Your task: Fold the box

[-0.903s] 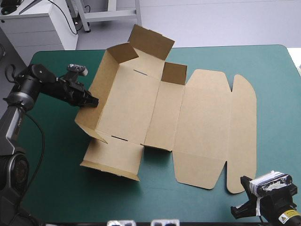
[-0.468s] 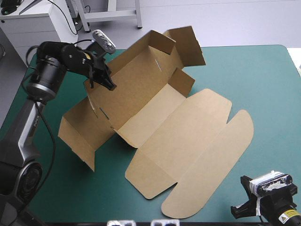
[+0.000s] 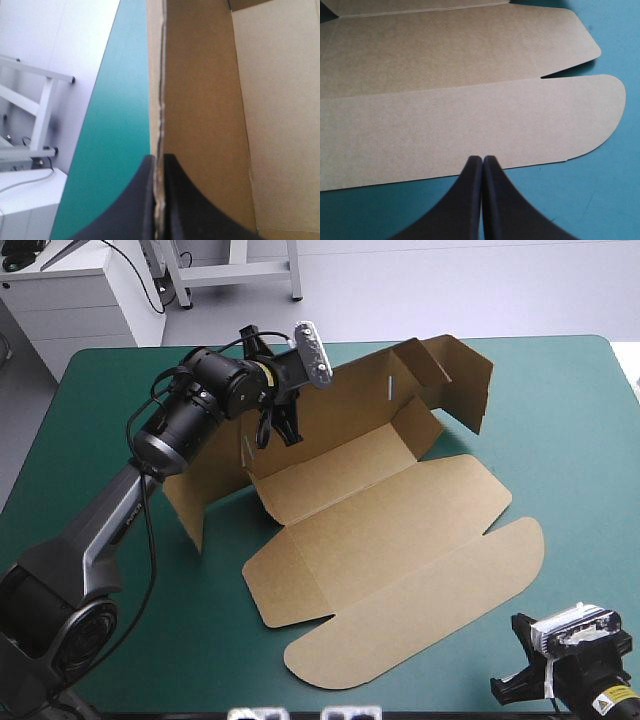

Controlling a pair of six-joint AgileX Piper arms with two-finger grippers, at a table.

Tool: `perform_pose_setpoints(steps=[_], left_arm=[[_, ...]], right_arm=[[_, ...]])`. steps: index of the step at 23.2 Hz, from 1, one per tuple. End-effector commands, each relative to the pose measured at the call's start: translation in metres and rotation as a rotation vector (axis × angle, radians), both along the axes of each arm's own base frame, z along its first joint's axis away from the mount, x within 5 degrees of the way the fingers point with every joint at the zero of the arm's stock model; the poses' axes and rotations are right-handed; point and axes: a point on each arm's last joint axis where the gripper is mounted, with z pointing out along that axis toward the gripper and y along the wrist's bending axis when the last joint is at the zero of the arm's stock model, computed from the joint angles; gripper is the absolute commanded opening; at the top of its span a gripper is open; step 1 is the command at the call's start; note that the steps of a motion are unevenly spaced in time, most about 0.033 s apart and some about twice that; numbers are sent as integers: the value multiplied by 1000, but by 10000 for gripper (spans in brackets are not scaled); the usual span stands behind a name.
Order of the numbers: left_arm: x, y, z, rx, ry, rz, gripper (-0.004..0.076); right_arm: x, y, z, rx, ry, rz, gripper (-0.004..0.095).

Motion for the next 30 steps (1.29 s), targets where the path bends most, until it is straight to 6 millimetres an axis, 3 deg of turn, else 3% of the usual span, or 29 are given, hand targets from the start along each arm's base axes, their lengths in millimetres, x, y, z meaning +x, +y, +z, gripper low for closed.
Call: perform_pose_setpoints(steps=[1,6,11,18,22,25,30], left_arm=[[-17,-6,41,-53,-209,-65,-8],[-19,-11,40,-12,-247,-109,-8],[-26,-13,20,57,-267,-229,-8],[-56,13,-7,147,-445,-327,-8],[-74,31,0,116,-508,-314,-8],[-91,35,-3,94,-511,-403,-8],[-92,36,-18,72,-566,-397,-8]], right_arm=[[3,0,11,19,-62,-10,-20],[3,0,11,19,-61,-10,-20],[3,0,11,22,-61,-8,-20],[3,2,11,49,-60,-4,-20],[3,4,12,98,-54,-7,-20],[3,4,12,105,-52,-9,-20],[3,4,13,124,-48,-13,-20]])
